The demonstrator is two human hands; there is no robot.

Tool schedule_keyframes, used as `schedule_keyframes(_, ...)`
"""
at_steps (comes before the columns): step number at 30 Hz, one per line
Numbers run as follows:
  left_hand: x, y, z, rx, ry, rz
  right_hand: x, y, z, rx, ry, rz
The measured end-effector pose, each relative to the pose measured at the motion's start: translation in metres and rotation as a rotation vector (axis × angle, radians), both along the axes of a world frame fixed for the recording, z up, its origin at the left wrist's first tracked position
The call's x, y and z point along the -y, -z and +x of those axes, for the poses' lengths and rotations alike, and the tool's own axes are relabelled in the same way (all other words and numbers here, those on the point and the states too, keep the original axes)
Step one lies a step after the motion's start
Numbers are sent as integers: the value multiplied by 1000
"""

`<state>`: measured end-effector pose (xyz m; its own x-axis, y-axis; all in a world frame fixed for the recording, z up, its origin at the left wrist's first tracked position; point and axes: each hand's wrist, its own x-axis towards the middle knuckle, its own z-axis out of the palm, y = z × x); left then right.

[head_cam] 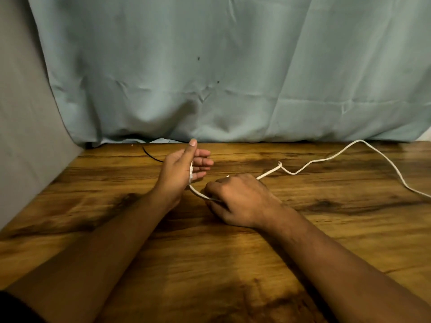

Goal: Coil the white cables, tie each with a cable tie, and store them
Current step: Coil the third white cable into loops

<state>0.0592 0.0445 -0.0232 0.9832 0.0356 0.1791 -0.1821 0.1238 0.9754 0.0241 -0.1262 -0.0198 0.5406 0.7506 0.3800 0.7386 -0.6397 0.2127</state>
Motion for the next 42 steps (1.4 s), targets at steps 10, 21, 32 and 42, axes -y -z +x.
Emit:
schedule_keyframes(10,-3,5,-4,96,163,363,11,-12,2,155,-40,236)
schedule_keyframes(21,10,-9,-14,-224,693,-174,28,8,27,-200,-3,693)
schedule_keyframes(32,12,-10,-21,-165,532,-194,22,19,35,-555,104,970)
schedule_keyframes(42,7,-10,-10,-189,669,-560,25,9,19,-170,324,283)
